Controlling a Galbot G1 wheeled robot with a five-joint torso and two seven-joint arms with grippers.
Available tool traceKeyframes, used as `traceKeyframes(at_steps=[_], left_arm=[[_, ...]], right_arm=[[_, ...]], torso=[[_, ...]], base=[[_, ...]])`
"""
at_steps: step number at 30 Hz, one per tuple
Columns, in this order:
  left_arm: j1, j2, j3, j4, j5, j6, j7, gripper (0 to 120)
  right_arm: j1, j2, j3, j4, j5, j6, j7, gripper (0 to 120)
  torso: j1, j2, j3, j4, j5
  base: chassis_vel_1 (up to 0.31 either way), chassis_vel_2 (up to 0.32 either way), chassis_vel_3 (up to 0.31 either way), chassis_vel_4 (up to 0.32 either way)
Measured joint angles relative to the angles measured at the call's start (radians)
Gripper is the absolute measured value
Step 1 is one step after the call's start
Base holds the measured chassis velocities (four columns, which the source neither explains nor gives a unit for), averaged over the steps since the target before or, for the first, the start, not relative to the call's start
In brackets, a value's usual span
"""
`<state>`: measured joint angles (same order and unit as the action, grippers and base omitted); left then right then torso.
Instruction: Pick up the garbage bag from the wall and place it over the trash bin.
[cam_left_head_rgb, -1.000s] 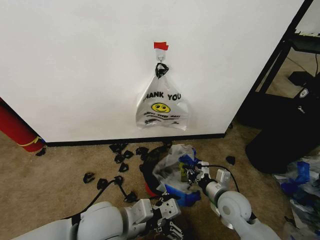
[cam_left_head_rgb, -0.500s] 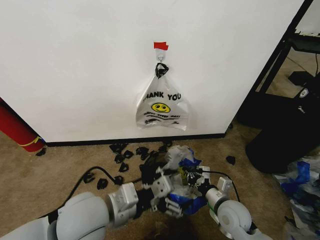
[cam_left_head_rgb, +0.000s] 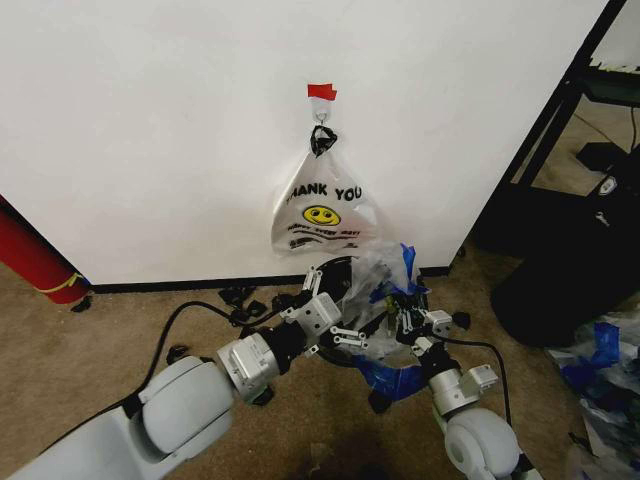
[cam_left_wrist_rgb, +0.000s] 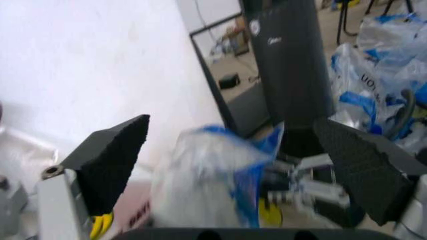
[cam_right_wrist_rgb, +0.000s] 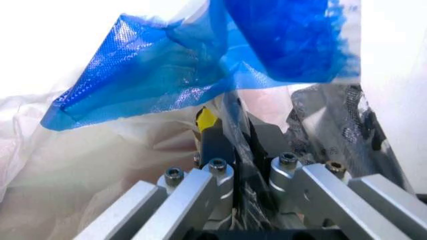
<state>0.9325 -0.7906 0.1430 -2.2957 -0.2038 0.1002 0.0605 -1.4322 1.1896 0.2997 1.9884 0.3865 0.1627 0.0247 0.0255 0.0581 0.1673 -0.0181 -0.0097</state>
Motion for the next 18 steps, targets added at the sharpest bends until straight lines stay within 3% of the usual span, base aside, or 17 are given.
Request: traceKeyframes(at_steps=[4, 9, 18], left_arm=[[-0.011, -0.030, 0.024, 0.050, 0.074, -0.108, 0.060, 93], [-0.047, -0.044, 0.067, 0.114, 0.126, -0.162, 0.099, 90], [-0.104, -0.050, 0.108, 0.203, 0.147, -0.173, 0.092, 72]], right_arm=[[0.001, 0.010, -0.016, 0.000, -0.032, -0.010, 0.018, 0], [0.009, 0.017, -0.024, -0.002, -0.041, -0.019, 0.018, 0], [-0.002, 0.026, -0.022, 0.009, -0.067, -0.020, -0.006, 0]], torso=[[0.000, 0.000, 0.000, 0.0001, -0.0001], [0.000, 0.000, 0.000, 0.0001, -0.0001], [0.000, 0.000, 0.000, 0.0000, 0.0000]], base=[[0.000, 0.000, 0.000, 0.000], [0.000, 0.000, 0.000, 0.000], [0.000, 0.000, 0.000, 0.000]])
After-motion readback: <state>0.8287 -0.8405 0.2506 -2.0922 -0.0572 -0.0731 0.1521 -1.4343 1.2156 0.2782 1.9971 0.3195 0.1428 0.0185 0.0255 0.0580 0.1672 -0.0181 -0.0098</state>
